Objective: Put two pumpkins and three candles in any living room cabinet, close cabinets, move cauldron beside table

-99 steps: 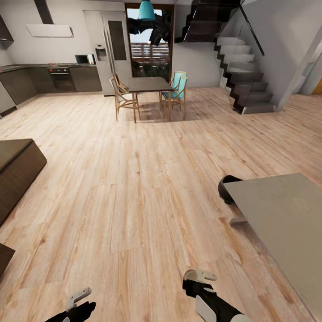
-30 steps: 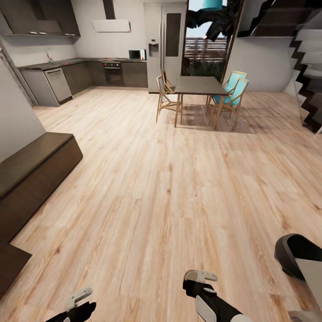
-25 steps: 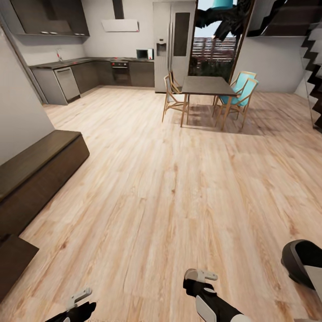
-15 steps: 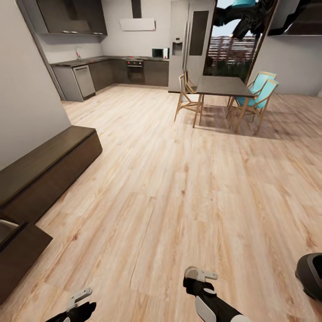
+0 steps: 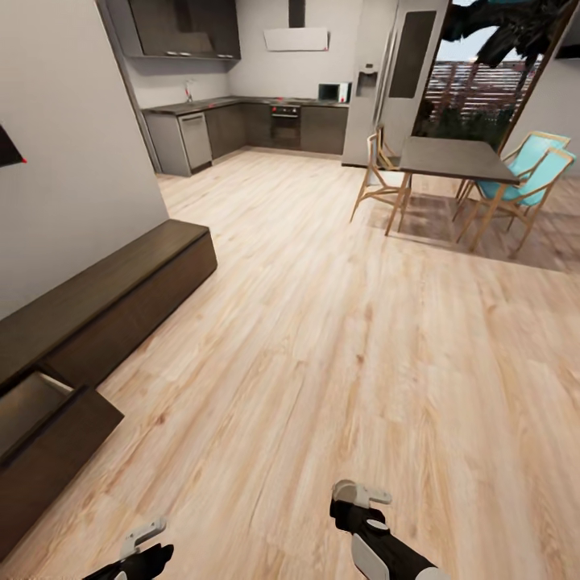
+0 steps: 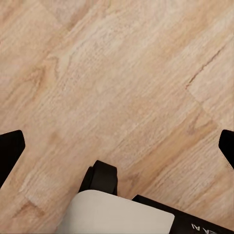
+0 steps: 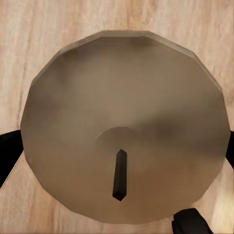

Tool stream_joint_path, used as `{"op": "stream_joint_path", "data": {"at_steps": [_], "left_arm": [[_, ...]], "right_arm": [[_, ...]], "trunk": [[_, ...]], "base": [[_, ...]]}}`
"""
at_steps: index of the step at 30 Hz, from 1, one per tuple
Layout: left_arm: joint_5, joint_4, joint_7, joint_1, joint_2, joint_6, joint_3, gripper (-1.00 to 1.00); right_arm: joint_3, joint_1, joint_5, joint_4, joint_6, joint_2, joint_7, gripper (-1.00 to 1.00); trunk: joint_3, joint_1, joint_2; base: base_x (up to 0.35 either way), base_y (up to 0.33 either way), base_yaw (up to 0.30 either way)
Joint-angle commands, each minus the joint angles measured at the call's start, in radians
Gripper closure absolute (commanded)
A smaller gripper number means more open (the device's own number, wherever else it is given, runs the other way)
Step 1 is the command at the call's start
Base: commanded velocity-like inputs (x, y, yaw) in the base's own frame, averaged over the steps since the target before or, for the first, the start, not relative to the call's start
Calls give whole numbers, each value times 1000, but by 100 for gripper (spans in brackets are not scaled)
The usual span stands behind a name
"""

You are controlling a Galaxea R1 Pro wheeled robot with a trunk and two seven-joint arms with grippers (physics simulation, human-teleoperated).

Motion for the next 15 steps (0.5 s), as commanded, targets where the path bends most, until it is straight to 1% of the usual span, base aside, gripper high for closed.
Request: {"op": "stream_joint_path", "data": {"at_steps": [1,13,15], "left_arm": [[8,-2,3,0,1,4,-6,-100],[8,-2,3,0,1,4,-6,-100],[8,-2,3,0,1,4,-6,-100]], "right_arm": [[9,-1,-10,-1,-4,0,-5,100],[9,-1,-10,-1,-3,-2,6,100],[9,-1,-10,-1,-4,-2,5,100]], "trunk": [[-1,0,0],[-1,0,0],[-1,0,0]], "base": [[221,0,274],[221,0,280],[218,0,188]]}}
